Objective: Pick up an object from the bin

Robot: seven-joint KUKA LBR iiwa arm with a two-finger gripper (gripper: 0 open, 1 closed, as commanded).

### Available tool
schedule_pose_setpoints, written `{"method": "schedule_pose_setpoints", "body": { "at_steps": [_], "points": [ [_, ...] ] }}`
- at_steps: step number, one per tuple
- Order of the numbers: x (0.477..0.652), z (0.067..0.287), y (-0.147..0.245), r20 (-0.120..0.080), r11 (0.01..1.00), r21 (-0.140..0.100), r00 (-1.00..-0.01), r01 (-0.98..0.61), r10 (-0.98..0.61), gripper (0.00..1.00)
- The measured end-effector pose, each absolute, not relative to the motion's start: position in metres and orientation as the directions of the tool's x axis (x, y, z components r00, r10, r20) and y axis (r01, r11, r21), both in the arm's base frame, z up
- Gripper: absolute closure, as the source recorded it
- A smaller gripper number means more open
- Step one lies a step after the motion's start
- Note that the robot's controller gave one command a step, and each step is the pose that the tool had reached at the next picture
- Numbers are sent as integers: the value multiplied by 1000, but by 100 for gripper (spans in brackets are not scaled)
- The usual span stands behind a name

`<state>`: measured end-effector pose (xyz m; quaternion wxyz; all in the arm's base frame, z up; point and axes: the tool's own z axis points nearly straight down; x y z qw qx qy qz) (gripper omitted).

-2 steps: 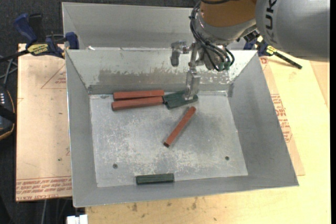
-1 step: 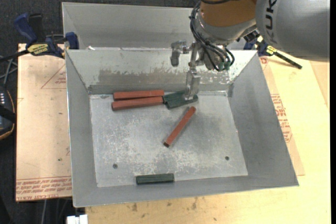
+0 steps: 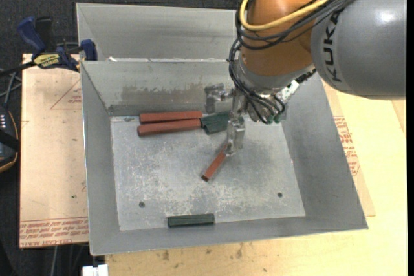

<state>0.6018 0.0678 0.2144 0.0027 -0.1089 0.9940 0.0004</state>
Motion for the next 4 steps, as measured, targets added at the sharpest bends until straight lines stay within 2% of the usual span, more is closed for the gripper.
{"method": "schedule_pose_setpoints", "body": {
  "at_steps": [1,2,3,4],
  "points": [
    [610,150,56,-8,948,-1,-948,-319,-319,0],
    [606,112,38,2,862,2,-862,-507,-507,0],
    [604,70,45,-3,630,1,-630,-777,-777,100],
    [604,70,45,-3,630,1,-630,-777,-777,100]
  ]
}}
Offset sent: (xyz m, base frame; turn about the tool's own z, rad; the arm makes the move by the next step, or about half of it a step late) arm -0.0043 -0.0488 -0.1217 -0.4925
